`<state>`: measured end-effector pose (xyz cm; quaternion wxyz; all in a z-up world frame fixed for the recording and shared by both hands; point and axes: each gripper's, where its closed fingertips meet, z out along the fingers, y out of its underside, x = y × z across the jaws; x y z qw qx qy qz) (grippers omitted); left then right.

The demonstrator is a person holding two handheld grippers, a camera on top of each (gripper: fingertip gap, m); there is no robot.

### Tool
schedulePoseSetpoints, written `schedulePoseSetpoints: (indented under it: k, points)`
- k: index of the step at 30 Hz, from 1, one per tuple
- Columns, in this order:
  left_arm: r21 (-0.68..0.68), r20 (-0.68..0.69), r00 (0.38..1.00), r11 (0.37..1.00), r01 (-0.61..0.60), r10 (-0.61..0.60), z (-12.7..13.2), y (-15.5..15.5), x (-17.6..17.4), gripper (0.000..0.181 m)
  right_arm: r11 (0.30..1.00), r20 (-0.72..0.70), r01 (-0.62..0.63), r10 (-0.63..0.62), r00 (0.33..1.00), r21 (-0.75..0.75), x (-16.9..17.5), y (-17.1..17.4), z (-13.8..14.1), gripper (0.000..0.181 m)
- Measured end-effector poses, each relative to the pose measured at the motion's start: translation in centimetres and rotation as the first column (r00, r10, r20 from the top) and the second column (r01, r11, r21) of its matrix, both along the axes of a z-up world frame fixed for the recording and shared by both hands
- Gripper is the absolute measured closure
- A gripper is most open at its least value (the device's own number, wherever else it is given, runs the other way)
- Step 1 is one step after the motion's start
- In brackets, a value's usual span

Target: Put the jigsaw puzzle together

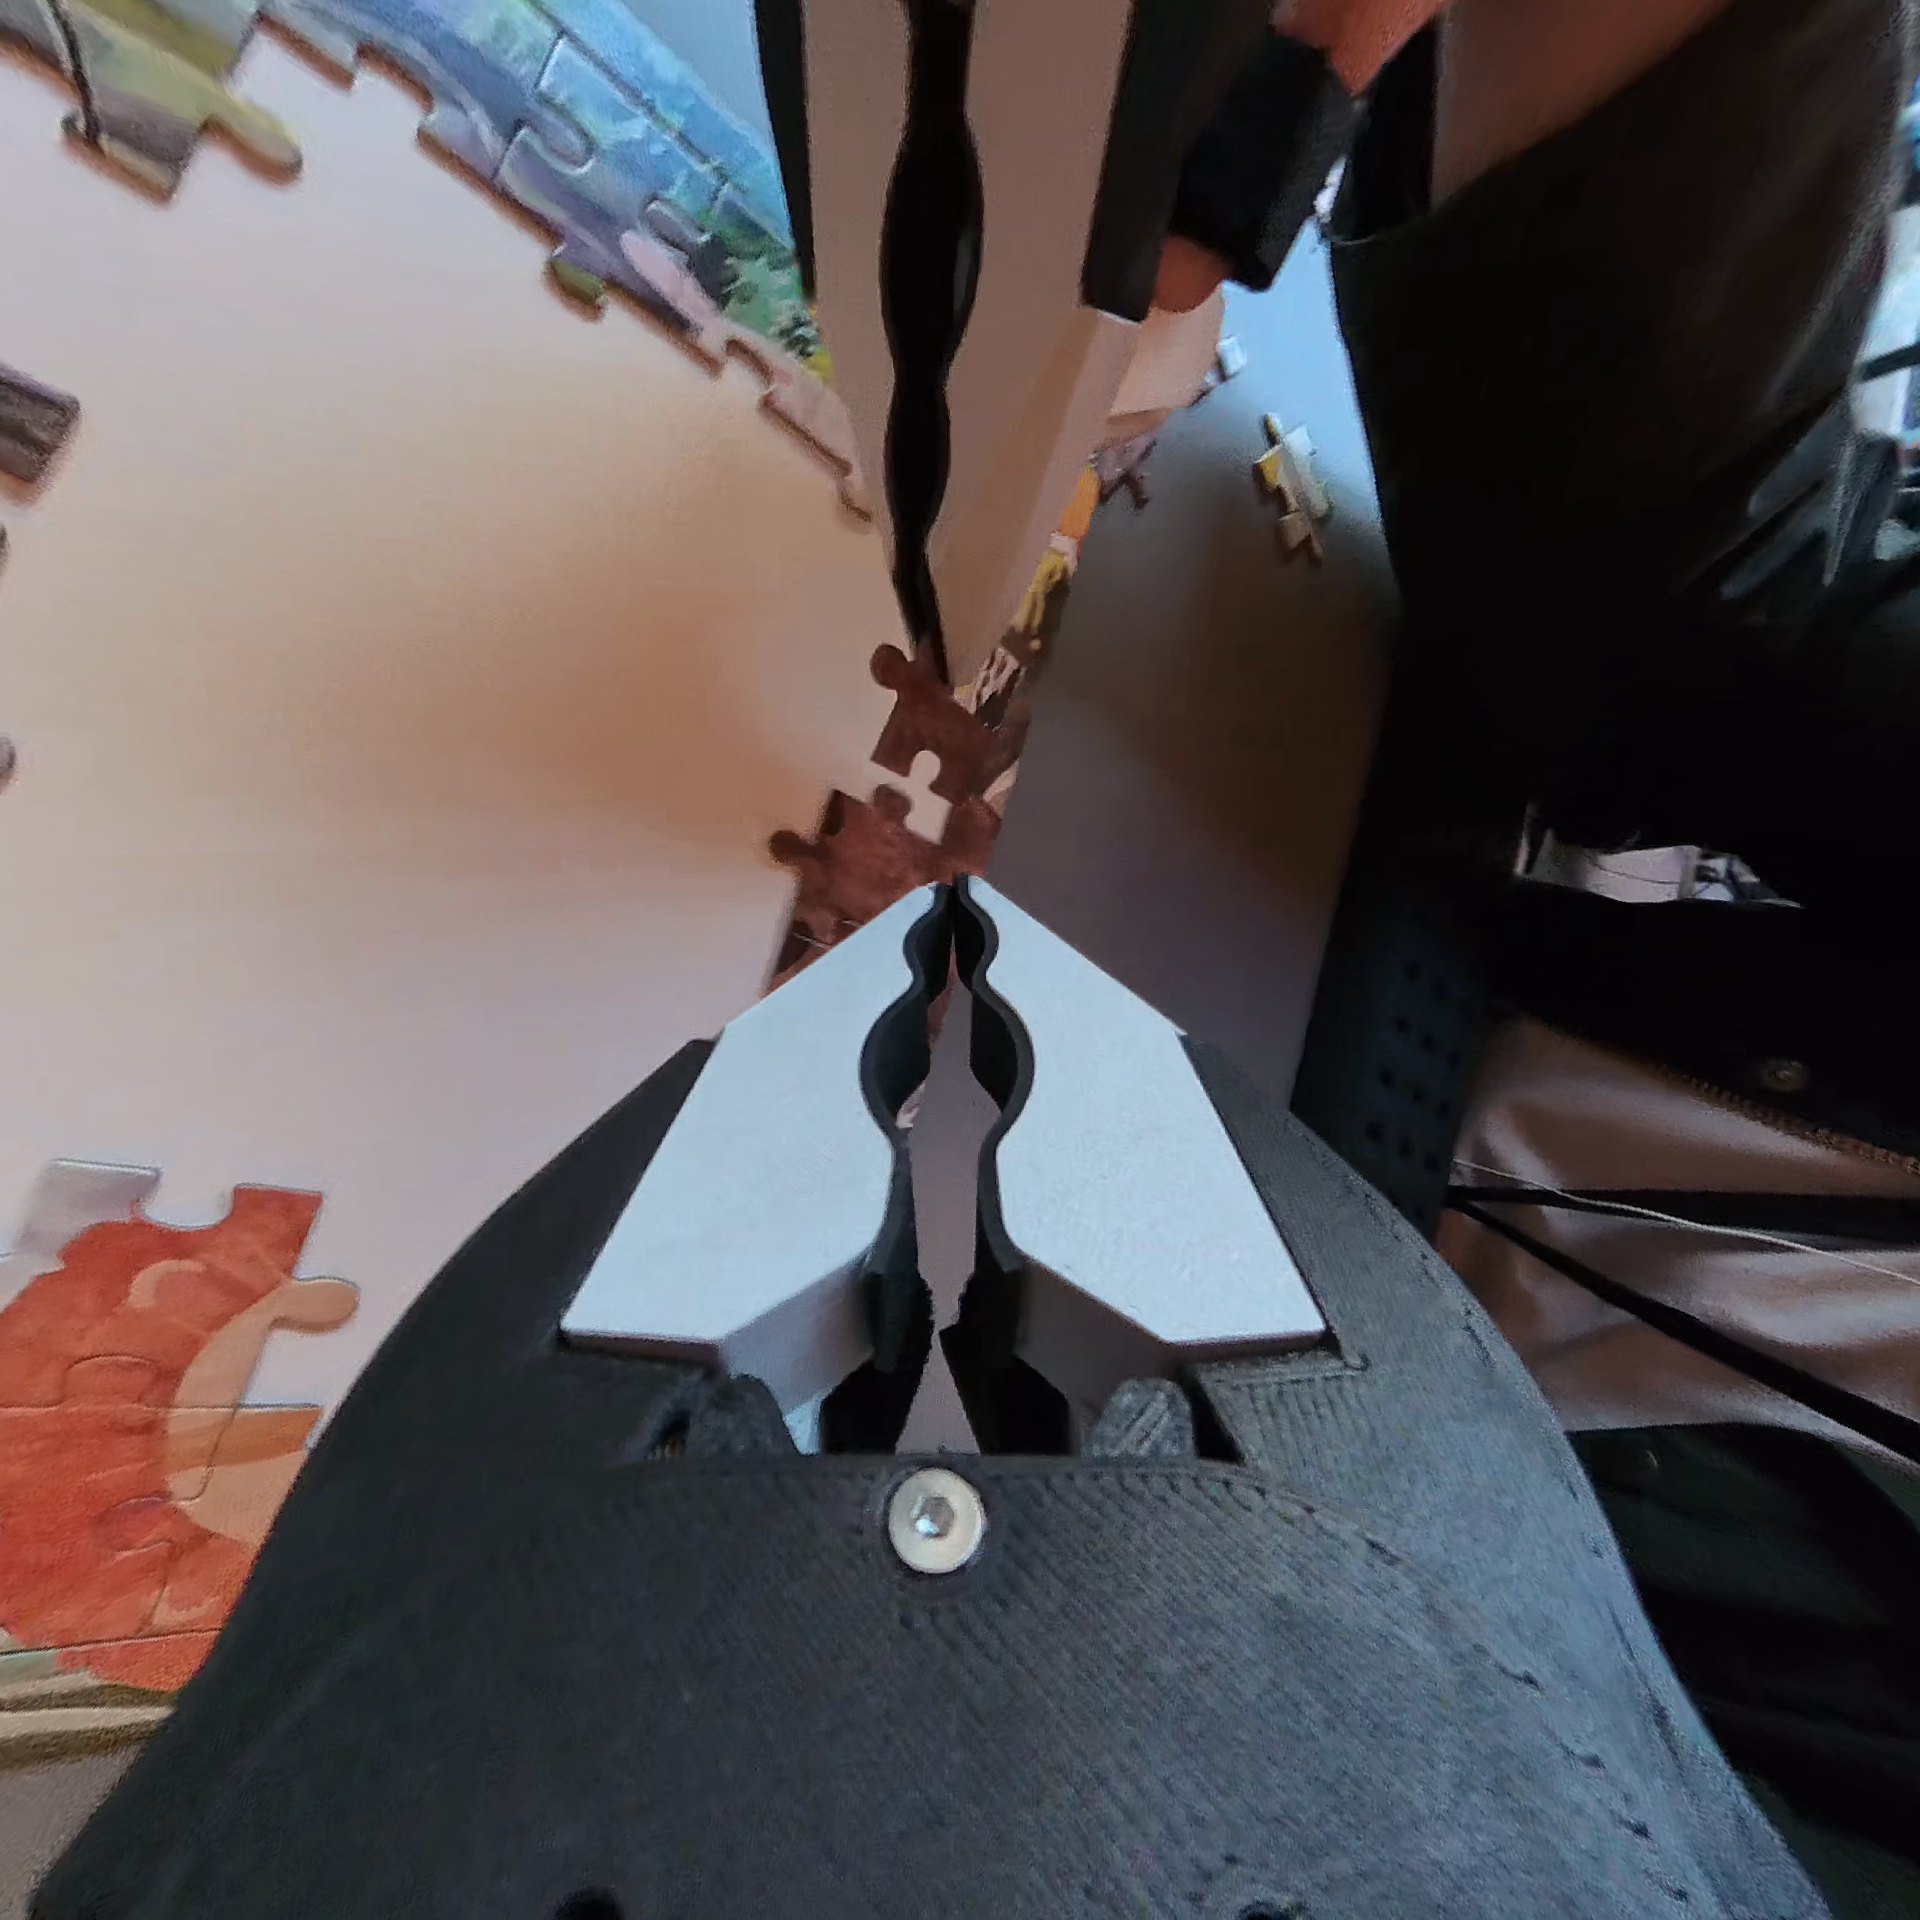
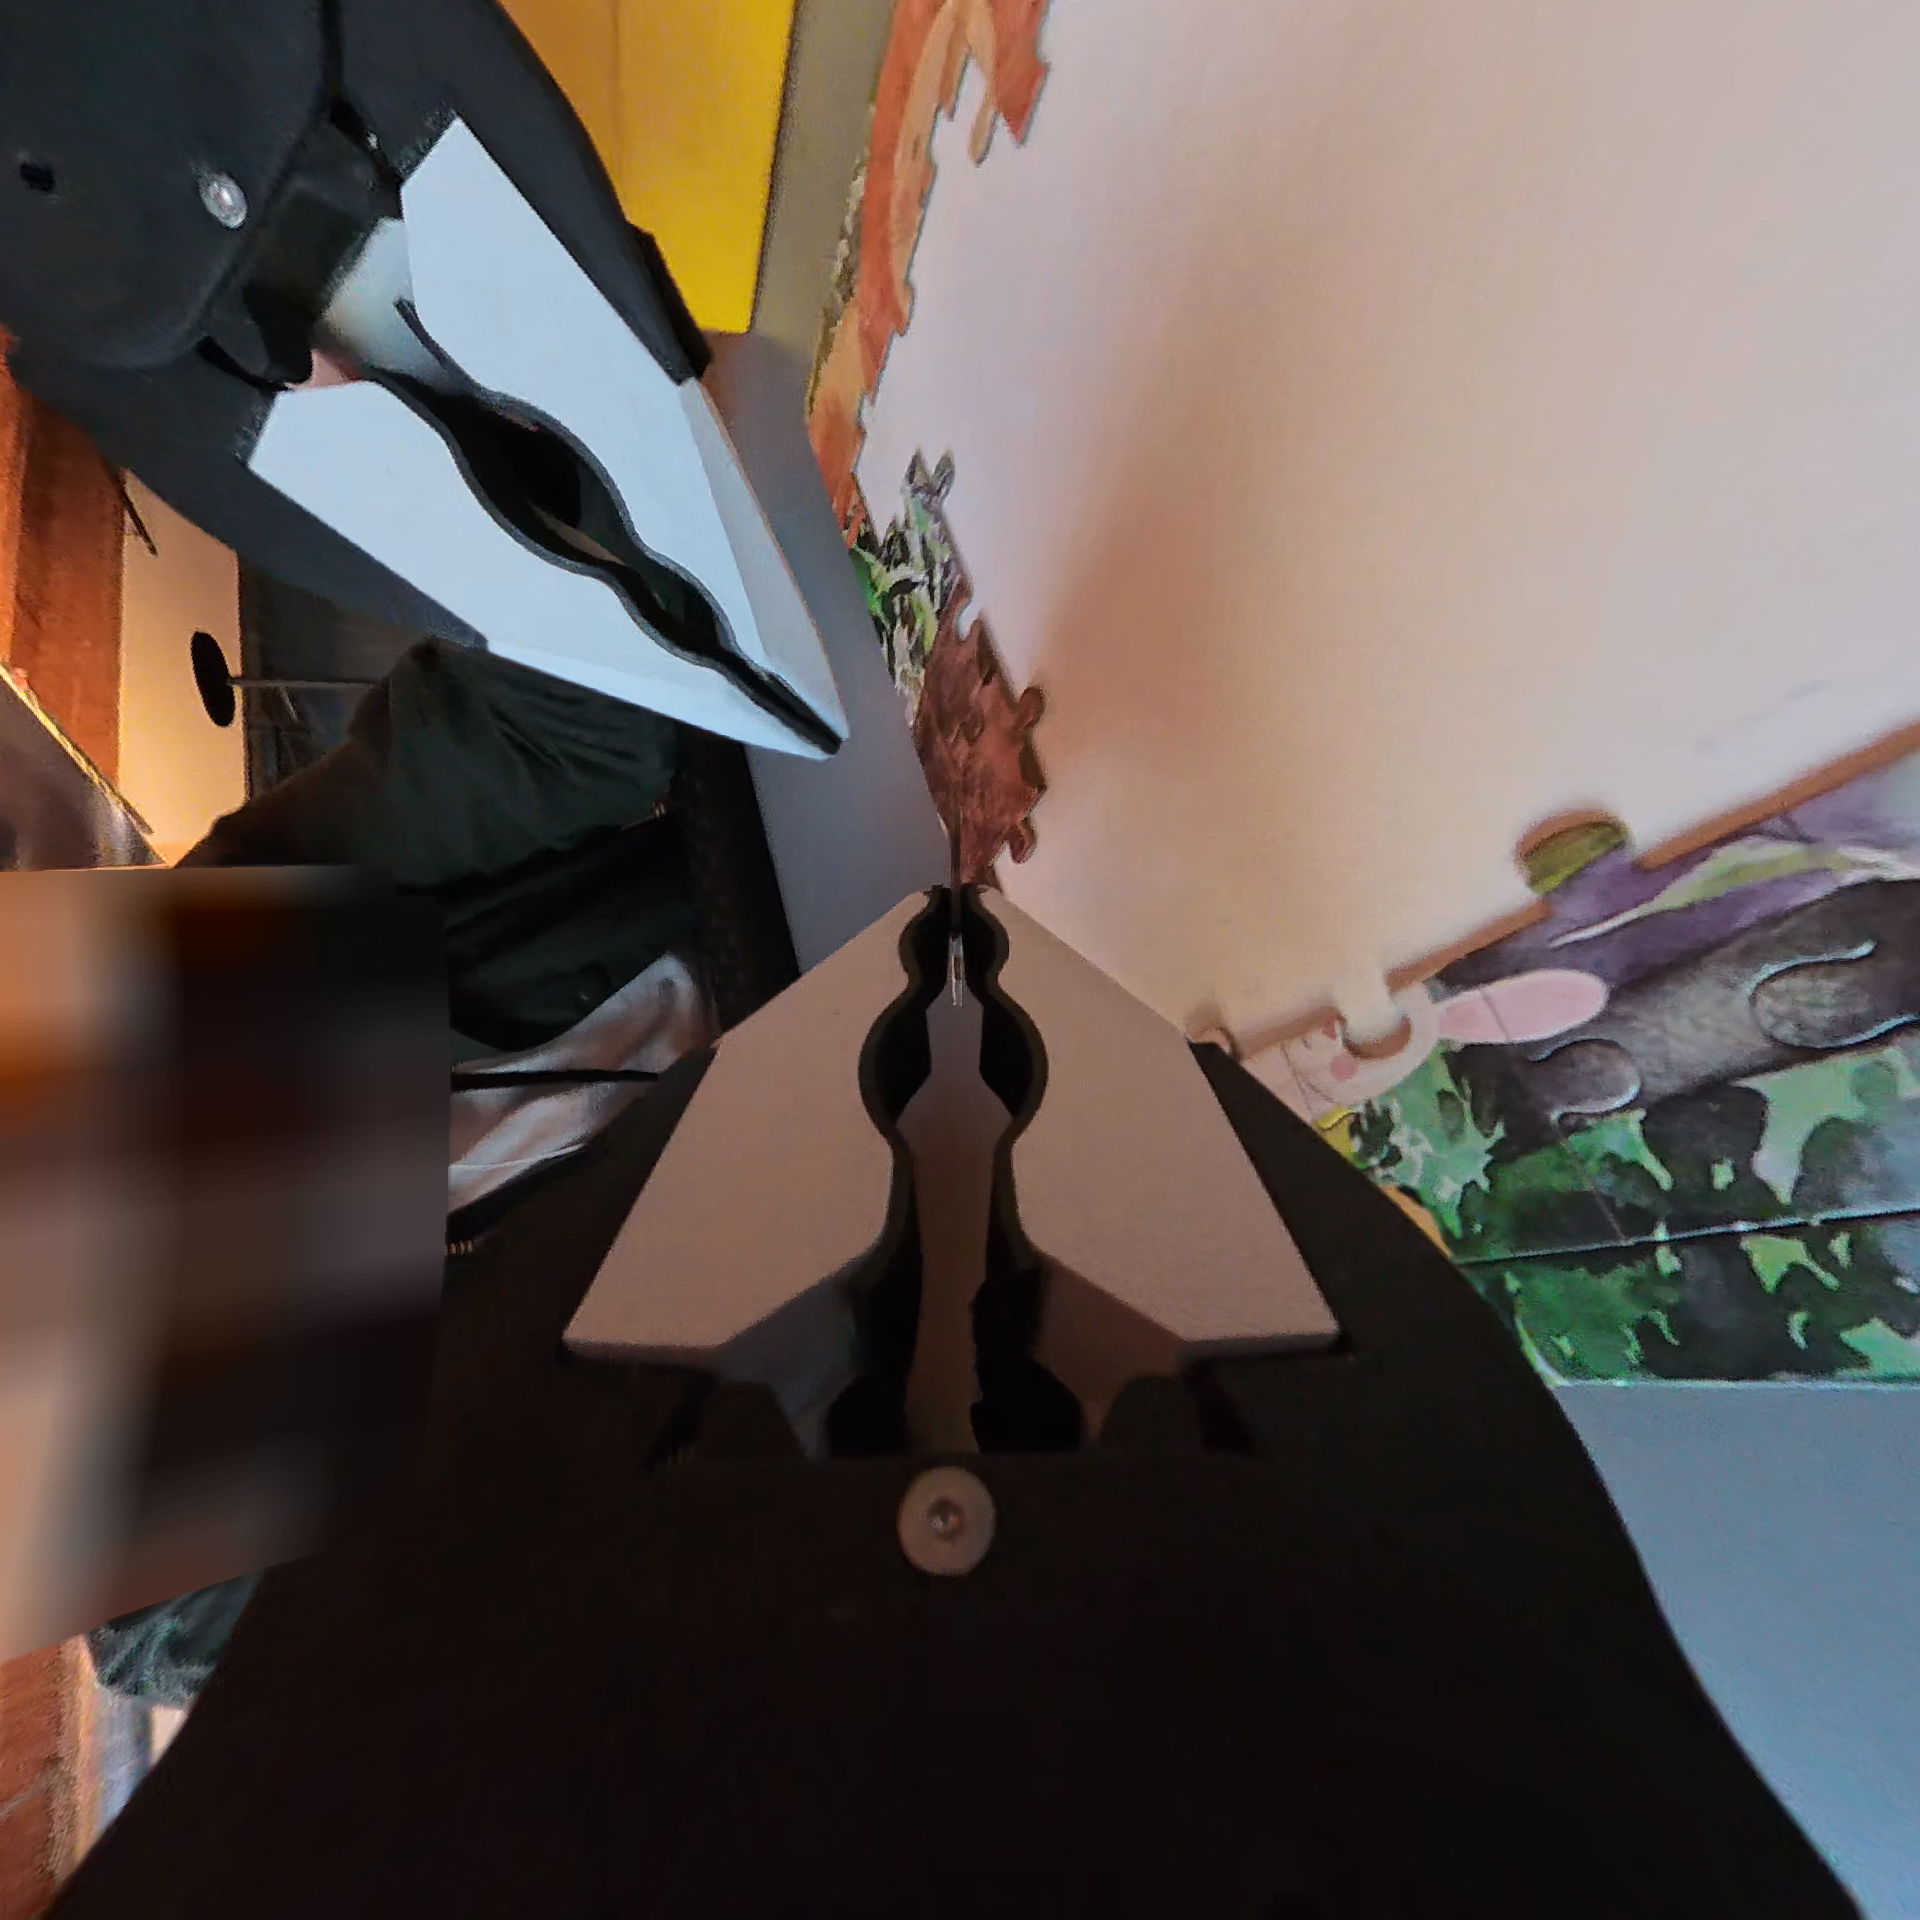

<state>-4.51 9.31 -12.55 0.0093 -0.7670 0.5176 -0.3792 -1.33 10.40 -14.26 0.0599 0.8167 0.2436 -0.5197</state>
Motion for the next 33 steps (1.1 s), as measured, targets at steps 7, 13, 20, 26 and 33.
schedulePoseSetpoints:
  k: [7, 13, 20, 26, 33]
  points:
    - [0.006, -0.081, 0.997, 1.0, 0.014, -0.014, -2.2, 0.0, -0.4, 0.181, 0.997, 0.042, 0.04, -0.037, 0.998, -0.067, -0.4, -0.7, -0.9, 0.181]
    - [0.027, -0.154, 0.988, 0.999, 0.034, -0.03, -3.7, -0.1, -0.9, 0.181, 0.989, 0.063, 0.106, -0.1, 0.993, -0.107, -0.4, -0.6, -1.6, 0.181]
    - [0.014, -0.156, 0.987, 0.999, 0.032, -0.03, -3.8, -0.3, -0.9, 0.181, 0.979, 0.097, 0.174, -0.164, 0.982, -0.102, 0.0, -0.8, -2.0, 0.179]
    - [0.009, -0.155, 0.988, 1.0, 0.028, -0.026, -3.7, -0.3, -0.9, 0.181, 0.988, 0.164, 0.153, -0.147, 0.975, -0.028, 0.0, -1.0, -2.3, 0.175]
    - [-0.006, -0.148, 0.989, 1.0, 0.023, -0.023, -3.7, -0.3, -1.0, 0.181, 0.992, 0.265, 0.027, -0.059, 0.963, 0.122, -0.7, -1.6, -1.5, 0.154]
